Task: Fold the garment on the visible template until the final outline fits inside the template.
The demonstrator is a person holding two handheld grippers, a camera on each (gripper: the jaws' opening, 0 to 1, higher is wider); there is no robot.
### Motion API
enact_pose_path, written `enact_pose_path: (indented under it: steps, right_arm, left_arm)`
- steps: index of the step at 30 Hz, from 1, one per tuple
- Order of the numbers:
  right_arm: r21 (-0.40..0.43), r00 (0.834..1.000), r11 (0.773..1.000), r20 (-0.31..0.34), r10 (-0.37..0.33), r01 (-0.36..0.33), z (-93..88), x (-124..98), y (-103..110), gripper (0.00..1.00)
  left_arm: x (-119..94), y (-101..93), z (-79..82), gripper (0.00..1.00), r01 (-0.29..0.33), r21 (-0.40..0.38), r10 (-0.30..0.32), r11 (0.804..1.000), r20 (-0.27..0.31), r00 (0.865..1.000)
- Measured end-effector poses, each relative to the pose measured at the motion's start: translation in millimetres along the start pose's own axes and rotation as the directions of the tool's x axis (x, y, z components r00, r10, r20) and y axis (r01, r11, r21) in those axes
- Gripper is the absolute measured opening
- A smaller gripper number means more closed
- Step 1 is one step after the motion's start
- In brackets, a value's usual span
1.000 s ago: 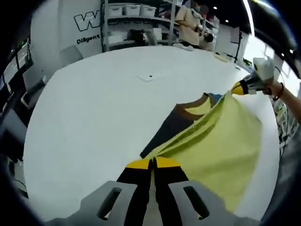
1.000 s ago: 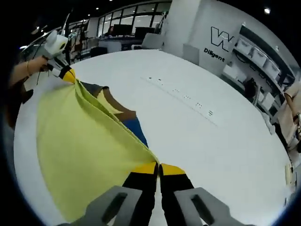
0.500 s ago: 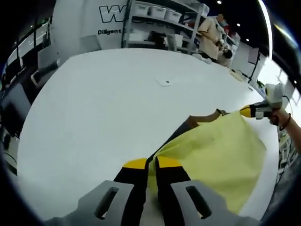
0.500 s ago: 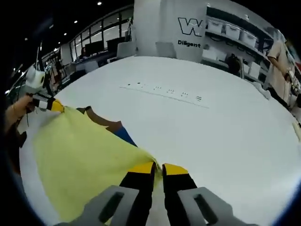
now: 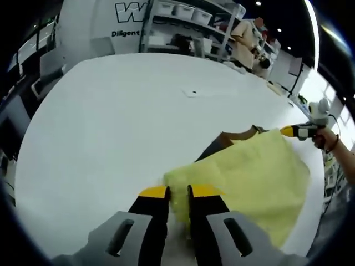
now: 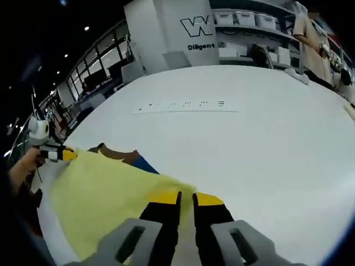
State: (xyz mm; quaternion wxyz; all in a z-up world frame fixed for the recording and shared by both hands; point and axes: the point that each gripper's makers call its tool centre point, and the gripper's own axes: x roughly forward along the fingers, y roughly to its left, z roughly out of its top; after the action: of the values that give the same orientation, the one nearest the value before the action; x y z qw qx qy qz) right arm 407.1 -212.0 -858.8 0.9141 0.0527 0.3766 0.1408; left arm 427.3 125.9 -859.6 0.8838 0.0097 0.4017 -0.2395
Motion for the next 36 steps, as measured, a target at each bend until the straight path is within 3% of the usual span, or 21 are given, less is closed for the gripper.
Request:
enact_pose_path:
  steps: [9,17,23,26,29,32,36]
  right_arm:
    - [0.029,1.000,1.000,0.012,-0.007,0.007,-6.0,-7.4,5.6,0.00]
    - [0.010,0.999,1.000,0.041,-0.009,0.009,5.1,-20.0,3.9,0.00]
    - [0.018,0.996,1.000,0.089,-0.011,0.009,17.4,-37.0,12.0,0.00]
    - [0.043,0.990,0.999,0.140,-0.028,0.022,30.3,-40.3,6.0,0.00]
    - [0.054,0.985,0.998,0.170,-0.037,0.028,38.0,-41.0,-0.6,0.00]
    - [0.075,0.974,0.996,0.220,-0.056,0.040,47.1,-39.6,-6.2,0.00]
    - [0.074,0.964,0.997,0.261,-0.041,0.022,59.3,-33.2,-6.4,0.00]
  left_arm:
    - [-4.3,-8.5,-3.0,0.01,-0.027,0.029,0.027,0.999,0.001,1.000]
    - [-16.0,-15.5,0.2,0.01,-0.041,0.004,0.041,0.999,0.021,0.999]
    - [-32.7,-20.5,20.3,0.00,-0.013,-0.011,0.014,1.000,0.100,0.995]
    - [-40.2,-23.5,25.7,0.00,0.002,-0.027,0.002,1.000,0.135,0.991]
    - [-38.4,-19.1,29.1,0.00,-0.006,-0.028,0.010,1.000,0.160,0.987]
    - [-34.9,-15.8,39.6,0.00,0.019,-0.082,0.001,0.996,0.230,0.973]
    - [-26.6,-11.9,38.0,0.00,0.017,-0.088,0.003,0.996,0.221,0.975]
